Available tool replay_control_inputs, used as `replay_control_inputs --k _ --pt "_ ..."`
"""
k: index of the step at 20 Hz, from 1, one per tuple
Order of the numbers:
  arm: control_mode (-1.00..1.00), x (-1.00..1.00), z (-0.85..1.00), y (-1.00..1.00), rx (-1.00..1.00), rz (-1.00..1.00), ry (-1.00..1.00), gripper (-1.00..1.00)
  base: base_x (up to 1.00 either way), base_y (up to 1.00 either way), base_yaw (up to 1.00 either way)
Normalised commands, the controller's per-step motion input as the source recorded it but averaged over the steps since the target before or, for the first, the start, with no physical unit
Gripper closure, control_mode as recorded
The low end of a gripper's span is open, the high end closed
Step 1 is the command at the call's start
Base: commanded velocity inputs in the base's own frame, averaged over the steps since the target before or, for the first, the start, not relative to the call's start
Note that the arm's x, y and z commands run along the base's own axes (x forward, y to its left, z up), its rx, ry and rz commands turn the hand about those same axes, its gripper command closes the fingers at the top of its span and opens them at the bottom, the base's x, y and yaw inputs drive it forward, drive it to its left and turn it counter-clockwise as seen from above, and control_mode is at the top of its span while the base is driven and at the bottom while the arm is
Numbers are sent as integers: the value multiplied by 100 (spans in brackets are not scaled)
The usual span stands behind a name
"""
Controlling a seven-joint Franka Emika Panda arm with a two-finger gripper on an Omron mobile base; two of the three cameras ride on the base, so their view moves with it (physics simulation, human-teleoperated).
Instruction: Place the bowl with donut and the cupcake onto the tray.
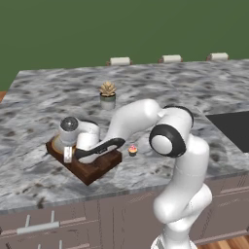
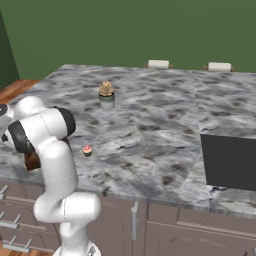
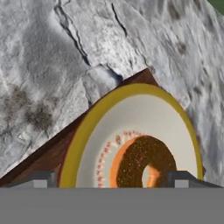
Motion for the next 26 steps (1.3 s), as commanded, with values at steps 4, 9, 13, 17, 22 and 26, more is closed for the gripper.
replay_control_inputs --k 4,9,13,17,22,26 --pt "-100 0 31 -45 2 -20 6 -100 0 0 0" --pt "-100 0 39 -66 8 -23 10 -100 0 0 0" --pt "-100 0 40 -79 12 -24 13 -100 0 0 0" --pt "-100 -1 29 -89 16 -19 10 -100 0 0 0" --pt "-100 -7 9 -96 17 -15 3 -100 0 0 0" --pt "-100 -9 10 -96 17 -14 3 -100 0 0 0"
